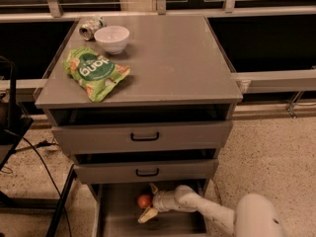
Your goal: Pick apple from bottom drawer and place on counter
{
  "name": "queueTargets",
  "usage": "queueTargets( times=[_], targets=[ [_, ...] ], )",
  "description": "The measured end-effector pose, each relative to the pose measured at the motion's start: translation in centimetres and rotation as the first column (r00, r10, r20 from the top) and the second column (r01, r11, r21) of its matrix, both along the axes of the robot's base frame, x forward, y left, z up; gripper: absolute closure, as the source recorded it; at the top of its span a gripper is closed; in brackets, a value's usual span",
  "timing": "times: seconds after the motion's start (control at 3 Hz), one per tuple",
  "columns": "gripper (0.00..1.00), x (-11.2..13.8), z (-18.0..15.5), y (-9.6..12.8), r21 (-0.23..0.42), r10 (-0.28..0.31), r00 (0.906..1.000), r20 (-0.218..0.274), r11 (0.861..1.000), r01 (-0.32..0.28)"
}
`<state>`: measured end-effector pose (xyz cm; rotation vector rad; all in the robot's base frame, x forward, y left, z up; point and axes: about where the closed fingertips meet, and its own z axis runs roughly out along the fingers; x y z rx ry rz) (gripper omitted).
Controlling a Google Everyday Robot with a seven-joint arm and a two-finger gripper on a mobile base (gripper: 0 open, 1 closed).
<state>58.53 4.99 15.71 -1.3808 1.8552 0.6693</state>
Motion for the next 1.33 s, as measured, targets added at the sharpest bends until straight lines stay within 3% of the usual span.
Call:
queueTargets(
  times=[0.67, 1.33],
  targets=[
    [0.00, 0.8, -1.1, 2.6, 0.006, 0.052, 0.9986, -0.003, 0.999, -0.052],
    [0.42, 0.9, -1.1, 2.6, 0.005, 0.052, 0.9986, -0.003, 0.999, -0.052]
  ],
)
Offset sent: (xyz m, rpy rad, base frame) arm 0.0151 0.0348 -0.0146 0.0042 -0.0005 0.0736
